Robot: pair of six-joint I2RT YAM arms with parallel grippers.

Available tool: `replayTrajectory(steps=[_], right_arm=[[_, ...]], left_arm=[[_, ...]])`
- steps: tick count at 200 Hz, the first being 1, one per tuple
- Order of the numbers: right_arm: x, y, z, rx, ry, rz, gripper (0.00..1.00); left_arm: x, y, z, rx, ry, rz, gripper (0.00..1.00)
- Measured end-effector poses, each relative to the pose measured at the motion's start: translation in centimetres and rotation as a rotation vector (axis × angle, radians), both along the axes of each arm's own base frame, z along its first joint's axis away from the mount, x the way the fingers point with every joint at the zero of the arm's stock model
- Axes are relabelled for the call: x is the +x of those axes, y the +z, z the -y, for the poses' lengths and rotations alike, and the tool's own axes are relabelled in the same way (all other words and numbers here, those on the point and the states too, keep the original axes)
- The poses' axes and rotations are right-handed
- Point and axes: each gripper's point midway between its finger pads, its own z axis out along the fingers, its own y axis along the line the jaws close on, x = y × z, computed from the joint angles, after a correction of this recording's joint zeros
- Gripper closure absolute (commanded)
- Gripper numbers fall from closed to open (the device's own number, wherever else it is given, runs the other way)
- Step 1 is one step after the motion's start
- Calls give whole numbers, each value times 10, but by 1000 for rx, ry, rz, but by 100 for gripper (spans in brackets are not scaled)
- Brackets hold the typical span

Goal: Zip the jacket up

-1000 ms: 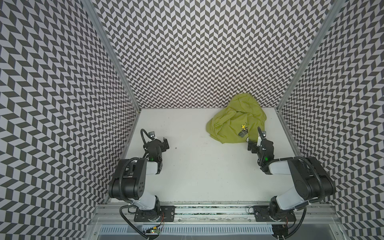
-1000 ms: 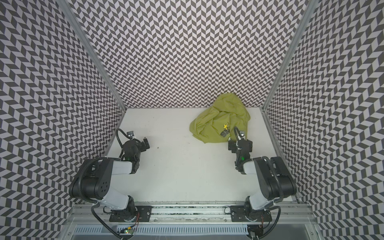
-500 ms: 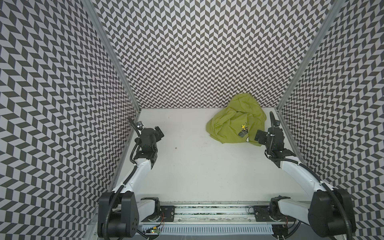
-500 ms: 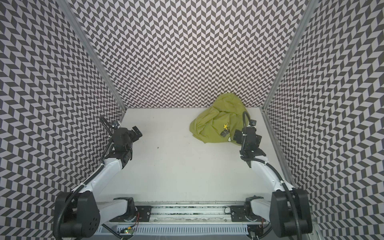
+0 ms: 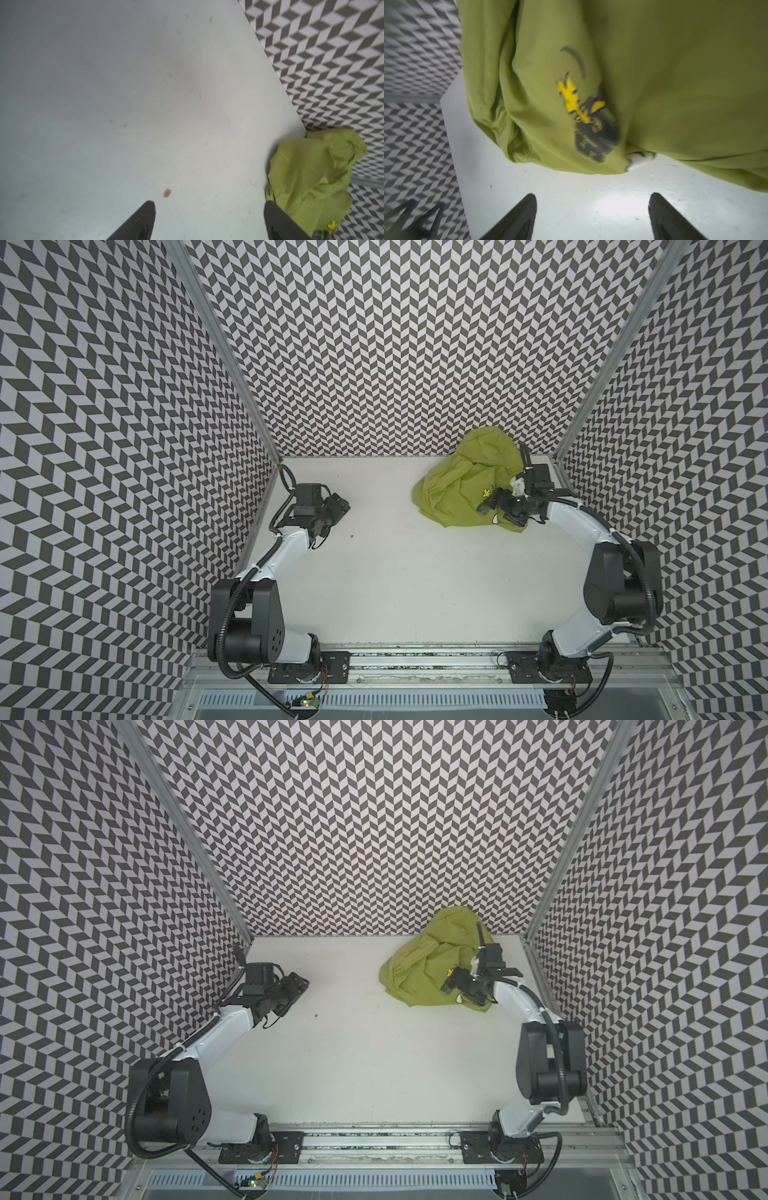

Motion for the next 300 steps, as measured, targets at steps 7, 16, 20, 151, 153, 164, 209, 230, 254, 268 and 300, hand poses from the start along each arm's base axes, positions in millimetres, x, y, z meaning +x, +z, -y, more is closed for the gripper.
replayTrajectory(steps=[7,16,20,151,153,164,209,230,254,268,300], right_arm=[[1,-1,-16,8,39,-15,11],[4,0,-36,17,84,-23,11],[6,2,-45,21,103,-23,12],[112,-36,-133,150,78,-52,35],[114,-37,-134,153,73,-55,39],[125,-38,-139,159,75,-48,65],[142,-4,-170,212,170,13,100],[118,21,-193,248,270,30,100],[68,61,-223,276,412,41,100],[29,96,-240,282,507,75,100],[-61,180,-231,279,625,197,100]], left_arm=[[-4,-1,18,-16,-50,-11,9],[-11,-2,41,-29,-114,-20,7],[-14,-1,49,-40,-134,-25,7],[-6,21,49,-62,-176,-22,9],[-6,21,49,-62,-176,-22,8],[-7,20,47,-62,-173,-29,9],[-16,34,32,-60,-143,-21,9],[-21,57,21,-63,-114,31,9],[-27,82,11,-53,-81,80,9],[-26,94,8,-50,-72,104,8],[-28,107,8,-61,-58,129,7]])
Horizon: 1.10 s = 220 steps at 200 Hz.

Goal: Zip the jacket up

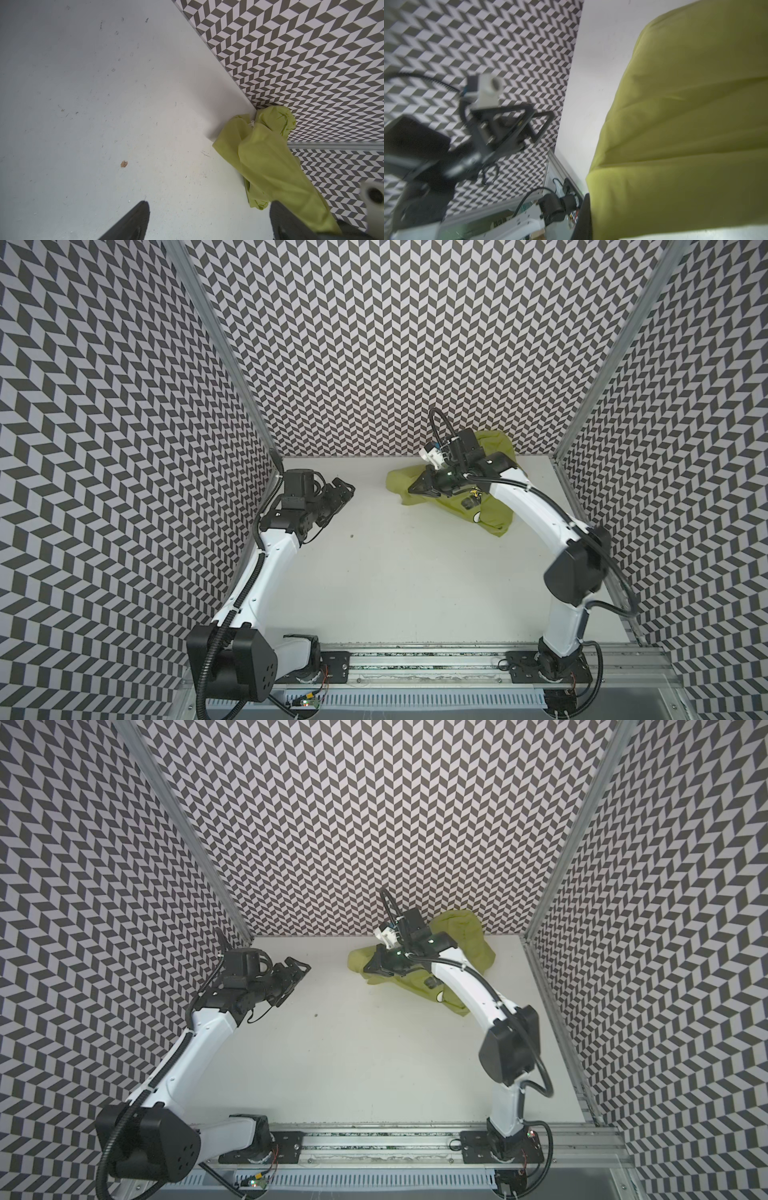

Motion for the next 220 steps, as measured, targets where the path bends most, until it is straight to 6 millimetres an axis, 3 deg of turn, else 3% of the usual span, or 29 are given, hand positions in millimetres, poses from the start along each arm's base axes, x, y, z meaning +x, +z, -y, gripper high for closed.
replayTrajectory(steps=[21,40,61,81,98,114,134,158,180,199,220], right_arm=[[-30,44,56,17,-83,93,100],[-39,61,141,6,-305,135,100],[-48,43,233,-64,-610,77,100],[-62,-4,279,-141,-779,-54,100],[-68,-53,293,-207,-837,-198,99],[-69,-93,298,-255,-857,-326,73],[-67,-118,304,-302,-867,-424,45],[-63,-115,312,-345,-886,-427,25],[-62,-93,310,-366,-885,-337,21],[-69,-82,286,-403,-799,-255,21],[-78,-92,253,-499,-663,-241,20]], left_arm=[[0,2,2,-13,1,1,7],[1,0,8,-29,-16,-6,8],[2,-8,21,-42,-56,-35,8],[-2,-12,38,-48,-106,-49,7],[-7,-12,52,-58,-153,-50,7],[-7,-18,67,-74,-202,-67,8],[-4,-41,86,-90,-254,-131,9],[4,-75,107,-97,-301,-227,10],[14,-99,128,-100,-335,-291,10],[26,-108,144,-100,-358,-309,10],[46,-114,159,-103,-376,-308,10]])
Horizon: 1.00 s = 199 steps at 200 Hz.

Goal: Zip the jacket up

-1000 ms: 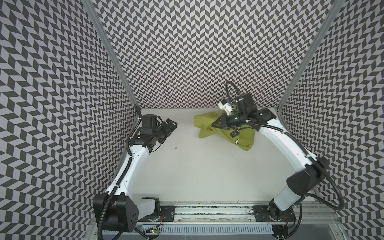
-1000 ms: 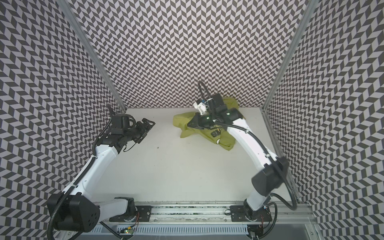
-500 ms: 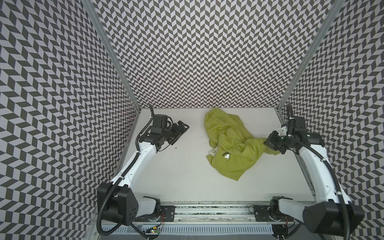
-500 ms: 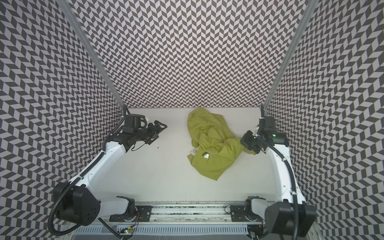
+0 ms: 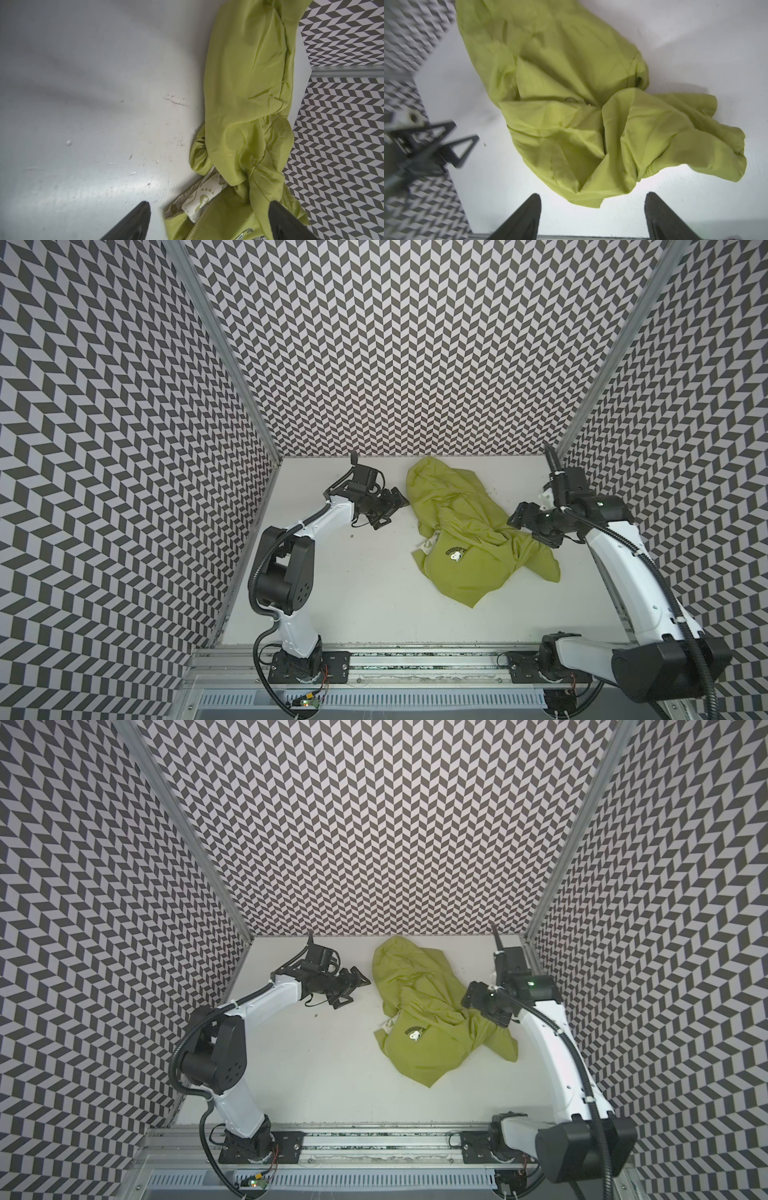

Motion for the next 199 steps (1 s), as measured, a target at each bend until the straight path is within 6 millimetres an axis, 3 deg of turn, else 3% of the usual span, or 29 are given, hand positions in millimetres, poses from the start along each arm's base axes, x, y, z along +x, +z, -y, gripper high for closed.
replayTrajectory(steps=[31,62,88,100,107,119,128,139,154,169,184,199], right_arm=[[-14,-29,-38,-119,160,-106,1],[-25,-33,-60,-199,255,-103,0],[-22,-49,-63,-267,284,-139,0],[-17,-63,-64,-313,299,-175,0],[-14,-73,-64,-340,308,-198,0],[-9,-89,-66,-384,324,-237,0],[-5,-100,-66,-418,338,-261,13],[0,-108,-67,-448,345,-281,44],[11,-108,-68,-471,344,-275,83],[26,-90,-73,-472,331,-219,100],[41,-64,-78,-458,313,-138,100],[51,-33,-82,-436,300,-53,100]], left_arm=[[26,-25,16,-5,-4,-36,10],[48,-49,27,-6,-2,-62,10],[70,-54,40,-13,-12,-44,12],[78,-55,47,-17,-21,-33,20],[81,-55,51,-20,-27,-29,31],[85,-57,57,-28,-31,-33,66],[89,-57,60,-38,-34,-34,84],[93,-57,63,-47,-40,-33,100],[95,-51,64,-53,-47,-28,100],[99,-37,62,-63,-49,-2,100],[102,-15,51,-71,-33,24,100],[108,25,29,-90,3,80,100]])
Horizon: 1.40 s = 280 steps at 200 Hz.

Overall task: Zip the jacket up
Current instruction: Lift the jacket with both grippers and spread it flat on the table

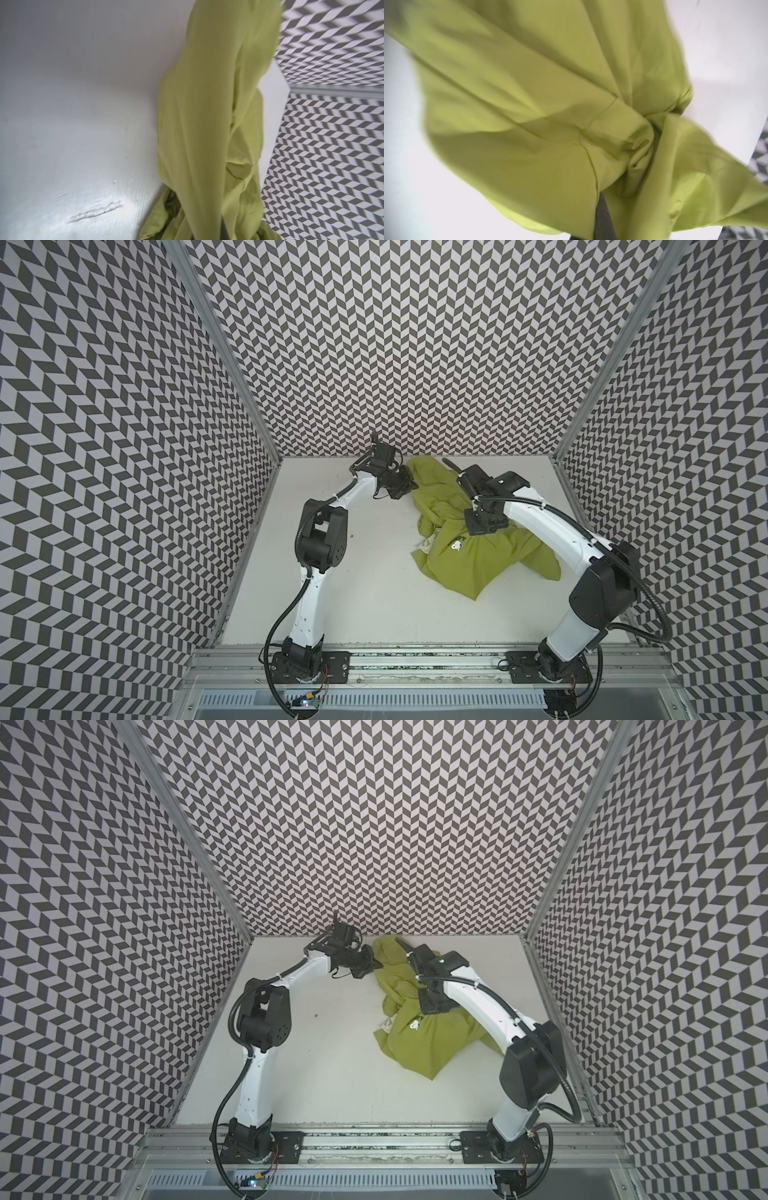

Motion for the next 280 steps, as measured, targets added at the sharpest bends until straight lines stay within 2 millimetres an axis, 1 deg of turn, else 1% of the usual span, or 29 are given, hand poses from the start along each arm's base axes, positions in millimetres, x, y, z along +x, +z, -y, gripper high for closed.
replayTrajectory(steps=[3,16,18,21,34,36,37,39,40,43,44,47,48,64,72,84,97,110,129,157,176,189,195,214,225,238,251,265,280], right_arm=[[1,6,-1,8,0,16,100],[3,33,-1,39,10,82,100],[3,38,-1,44,11,94,100],[2,44,-1,52,13,108,100],[1,71,-2,94,26,184,100],[0,74,-2,101,28,194,100],[0,78,-2,106,32,204,100],[0,82,-3,113,35,216,100],[0,83,-3,117,36,219,100],[0,90,-5,134,43,243,100],[0,93,-5,139,45,249,100],[1,101,-8,159,54,274,100],[1,103,-8,164,56,279,100],[0,140,-13,241,87,376,100],[-1,157,-13,273,95,413,100],[-2,181,-14,318,117,466,100],[-7,204,-18,370,151,513,100],[-14,225,-23,420,196,547,100],[-27,250,-29,480,251,593,100],[-45,282,-27,531,297,666,100],[-53,305,-14,541,284,732,100],[-53,321,4,539,247,783,100],[-53,328,13,538,223,805,100],[-51,339,37,542,159,843,100],[-49,342,45,546,130,851,100],[-43,341,48,560,111,837,100],[-30,333,43,578,107,799,100],[-9,316,38,586,91,739,100],[24,282,32,584,57,639,100]], left_arm=[[1,8,-5,-3,8,12,100],[7,54,-32,-24,56,82,100],[8,65,-38,-29,68,100,100],[9,74,-43,-34,77,117,100],[13,132,-73,-61,131,218,100],[12,138,-76,-65,133,229,100],[12,145,-78,-70,136,242,100],[11,148,-80,-72,138,245,100],[10,158,-84,-77,142,264,100],[9,168,-87,-83,149,279,100],[8,174,-90,-86,153,291,100],[7,183,-94,-92,156,306,100],[5,189,-95,-95,158,316,100],[-11,247,-106,-130,169,418,100],[-19,270,-109,-147,171,460,100],[-30,300,-113,-168,174,516,100],[-41,322,-119,-186,183,554,100],[-48,336,-125,-201,195,577,100],[-56,351,-129,-216,205,600,100],[-72,376,-129,-241,201,641,100],[-95,400,-123,-259,183,693,100],[-115,418,-116,-270,164,736,100],[-127,428,-112,-274,153,762,100],[-162,451,-98,-268,122,843,100],[-178,458,-93,-253,119,873,100],[-189,459,-94,-225,135,893,100],[-188,449,-101,-186,176,881,100],[-174,426,-109,-131,230,840,100],[-147,393,-116,-59,290,777,100]])
